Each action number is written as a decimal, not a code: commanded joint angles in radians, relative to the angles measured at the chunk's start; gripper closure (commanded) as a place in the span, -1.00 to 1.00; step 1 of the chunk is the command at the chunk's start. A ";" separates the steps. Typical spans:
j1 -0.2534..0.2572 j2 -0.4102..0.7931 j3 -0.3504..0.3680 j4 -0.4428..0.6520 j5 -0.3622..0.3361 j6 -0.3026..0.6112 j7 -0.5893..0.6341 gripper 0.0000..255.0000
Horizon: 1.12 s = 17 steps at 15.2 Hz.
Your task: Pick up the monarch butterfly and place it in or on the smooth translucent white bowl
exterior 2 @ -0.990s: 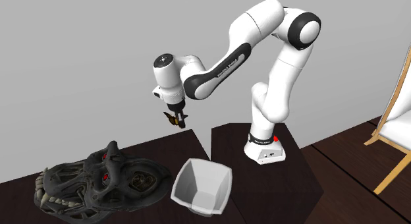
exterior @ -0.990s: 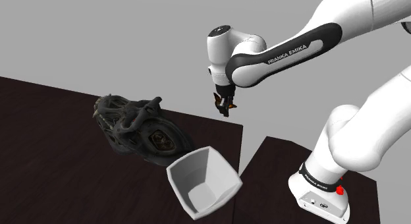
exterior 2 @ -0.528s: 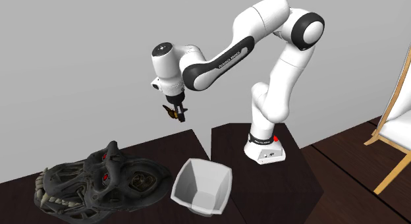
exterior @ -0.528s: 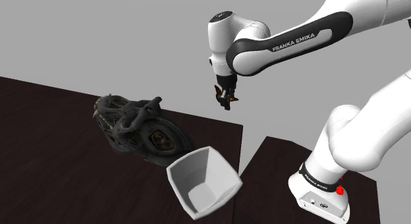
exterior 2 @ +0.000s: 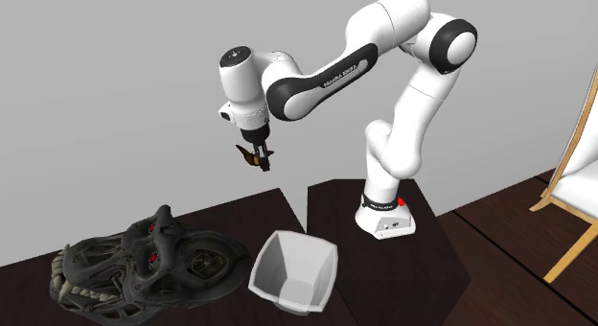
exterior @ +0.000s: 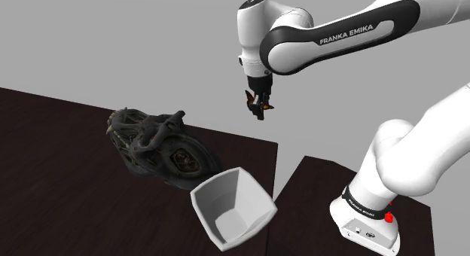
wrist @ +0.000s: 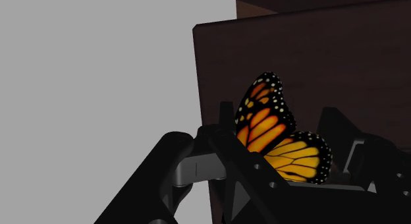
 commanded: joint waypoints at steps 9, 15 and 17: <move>0.111 -0.009 0.168 0.022 0.112 -0.071 0.224 1.00; 0.171 0.040 0.274 0.085 0.167 -0.104 0.370 1.00; 0.188 0.066 0.310 0.115 0.180 -0.113 0.421 1.00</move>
